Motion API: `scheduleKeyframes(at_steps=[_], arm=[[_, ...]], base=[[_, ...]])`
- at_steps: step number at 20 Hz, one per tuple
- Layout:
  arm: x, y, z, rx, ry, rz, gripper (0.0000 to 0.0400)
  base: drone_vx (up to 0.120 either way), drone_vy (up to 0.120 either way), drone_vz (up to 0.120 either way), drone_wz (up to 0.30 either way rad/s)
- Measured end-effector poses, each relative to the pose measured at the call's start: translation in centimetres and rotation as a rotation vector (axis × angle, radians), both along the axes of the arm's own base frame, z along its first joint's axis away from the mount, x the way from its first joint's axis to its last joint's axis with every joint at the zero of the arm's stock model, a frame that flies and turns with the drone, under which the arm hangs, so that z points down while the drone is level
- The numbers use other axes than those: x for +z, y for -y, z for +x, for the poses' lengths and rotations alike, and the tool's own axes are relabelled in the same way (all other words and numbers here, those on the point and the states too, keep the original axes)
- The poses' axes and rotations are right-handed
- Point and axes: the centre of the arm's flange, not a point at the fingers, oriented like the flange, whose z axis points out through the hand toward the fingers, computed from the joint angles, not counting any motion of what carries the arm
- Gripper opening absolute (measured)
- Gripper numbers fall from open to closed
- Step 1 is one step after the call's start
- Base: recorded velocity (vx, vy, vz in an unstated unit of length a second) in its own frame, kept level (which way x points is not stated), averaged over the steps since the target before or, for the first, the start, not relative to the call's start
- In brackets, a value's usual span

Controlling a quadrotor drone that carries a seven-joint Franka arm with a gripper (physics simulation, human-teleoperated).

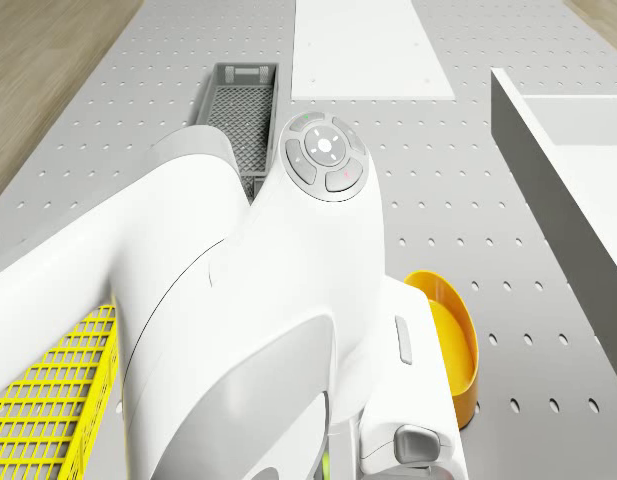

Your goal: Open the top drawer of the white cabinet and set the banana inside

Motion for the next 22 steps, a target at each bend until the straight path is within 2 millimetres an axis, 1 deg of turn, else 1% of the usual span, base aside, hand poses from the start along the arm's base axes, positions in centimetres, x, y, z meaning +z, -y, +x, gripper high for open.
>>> scheduleKeyframes(at_steps=[4,9,14,22], arm=[[0.0,0.0,0.0,0.0,0.0,0.0,0.02],[0.0,0.0,0.0,0.0,0.0,0.0,0.02],[0.0,0.0,0.0,0.0,0.0,0.0,0.02],[0.0,0.0,0.0,0.0,0.0,0.0,0.02]], base=[[-0.12,0.0,0.12,0.0],[0.0,0.0,0.12,0.0],[0.0,-0.12,0.12,0.0],[0.0,-0.12,0.0,0.0]])
